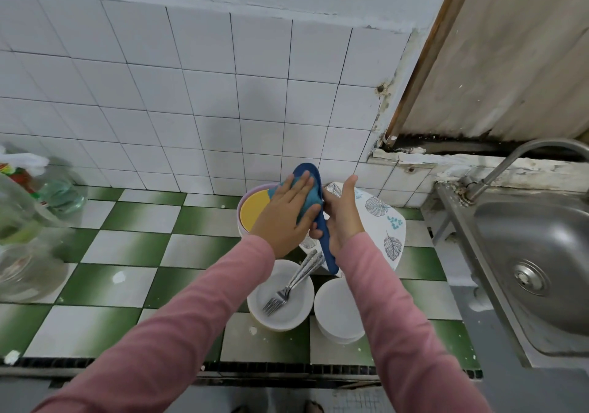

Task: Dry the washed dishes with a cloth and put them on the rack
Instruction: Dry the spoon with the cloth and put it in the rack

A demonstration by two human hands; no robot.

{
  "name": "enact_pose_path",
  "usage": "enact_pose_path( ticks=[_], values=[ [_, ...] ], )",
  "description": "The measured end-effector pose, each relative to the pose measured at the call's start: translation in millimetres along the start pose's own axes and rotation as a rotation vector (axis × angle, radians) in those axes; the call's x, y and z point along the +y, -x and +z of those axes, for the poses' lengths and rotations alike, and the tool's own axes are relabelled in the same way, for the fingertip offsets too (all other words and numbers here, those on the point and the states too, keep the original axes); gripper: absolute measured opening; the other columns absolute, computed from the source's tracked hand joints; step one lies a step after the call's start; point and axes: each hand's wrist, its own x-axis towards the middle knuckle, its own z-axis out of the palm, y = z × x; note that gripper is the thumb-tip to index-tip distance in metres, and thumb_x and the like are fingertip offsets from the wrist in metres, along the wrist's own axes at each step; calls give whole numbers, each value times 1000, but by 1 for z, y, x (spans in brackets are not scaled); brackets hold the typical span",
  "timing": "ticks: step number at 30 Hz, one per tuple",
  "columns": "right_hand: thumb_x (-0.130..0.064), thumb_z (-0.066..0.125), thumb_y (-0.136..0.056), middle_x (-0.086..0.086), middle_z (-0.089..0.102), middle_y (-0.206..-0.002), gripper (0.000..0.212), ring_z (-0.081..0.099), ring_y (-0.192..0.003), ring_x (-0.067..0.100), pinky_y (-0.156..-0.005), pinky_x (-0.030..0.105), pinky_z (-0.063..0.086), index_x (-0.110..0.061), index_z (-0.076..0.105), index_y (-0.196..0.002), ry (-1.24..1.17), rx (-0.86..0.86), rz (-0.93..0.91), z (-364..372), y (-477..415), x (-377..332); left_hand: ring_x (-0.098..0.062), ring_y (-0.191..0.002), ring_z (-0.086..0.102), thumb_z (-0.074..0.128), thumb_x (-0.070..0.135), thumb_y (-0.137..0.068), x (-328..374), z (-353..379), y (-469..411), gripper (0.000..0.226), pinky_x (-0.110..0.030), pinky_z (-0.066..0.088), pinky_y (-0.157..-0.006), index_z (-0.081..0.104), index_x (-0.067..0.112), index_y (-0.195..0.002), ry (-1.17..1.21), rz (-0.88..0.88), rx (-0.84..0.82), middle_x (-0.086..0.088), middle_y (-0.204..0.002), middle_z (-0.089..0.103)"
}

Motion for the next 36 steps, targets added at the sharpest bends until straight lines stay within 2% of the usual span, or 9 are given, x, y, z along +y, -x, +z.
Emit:
enact_pose_path(
  ticks=[2,6,10,17,23,26,30,33,36],
  values=[
    [-83,14,-86,9,60,-128,92,57,-50,14,-37,18,31,-20,51,-142,-27,-8,-16,-4,-3,0,-13,-151,6,44,32,-103,-4,2,6,55,-24,5,-120,26,19,-154,74,55,16,10,-160,20],
    [-62,31,-100,9,58,-96,58,45,-54,17,-41,21,32,-23,64,-126,-49,13,-68,-8,-3,-5,-15,-137,41,45,30,-104,-12,-1,10,40,-26,31,-114,50,17,-141,316,55,-71,0,-147,50],
    [-32,55,-99,8,51,-70,23,41,-51,17,-47,26,34,-11,62,-93,-13,65,-56,-10,-7,-12,-14,-73,65,44,35,-104,10,-16,13,25,-27,57,-61,62,19,-98,1001,-467,162,-2,-88,67],
    [-20,61,-98,4,63,-84,22,58,-70,16,-67,31,49,-10,52,-115,309,68,-177,-12,0,6,-23,-83,69,39,58,-98,-2,-41,2,51,-37,60,-66,62,16,-115,1551,-812,222,-9,-100,70],
    [-16,70,-91,10,69,-105,41,59,-50,10,-48,22,47,-16,47,-125,525,100,-265,0,6,10,-22,-79,70,59,32,-98,-7,-54,-13,23,-33,57,-54,54,17,-115,1179,-645,507,-8,-101,64],
    [-24,62,-98,11,66,-105,38,51,-56,12,-45,20,41,-16,49,-132,590,53,-302,10,7,11,-21,-100,62,55,32,-99,-3,-54,-17,37,-35,57,-78,51,16,-132,805,-448,559,-3,-111,62],
    [-63,27,-100,7,61,-79,54,39,-48,12,-43,20,28,-20,59,-104,221,-23,-110,29,16,5,-2,-123,50,55,26,-100,3,-46,-16,55,-14,40,-102,33,24,-151,495,-112,314,4,-141,49],
    [-74,12,-93,9,60,-79,70,38,-44,11,-42,18,30,-24,59,-104,192,-13,-107,25,14,5,-13,-151,7,45,32,-103,-2,-38,-18,59,-28,10,-121,19,26,-155,276,-34,197,9,-163,16],
    [-75,10,-92,9,59,-73,70,38,-42,12,-41,18,30,-26,60,-98,228,23,-90,24,19,4,-13,-151,0,38,33,-105,-3,-35,-18,56,-30,4,-122,16,26,-156,249,-60,154,9,-164,9]
  ],
)
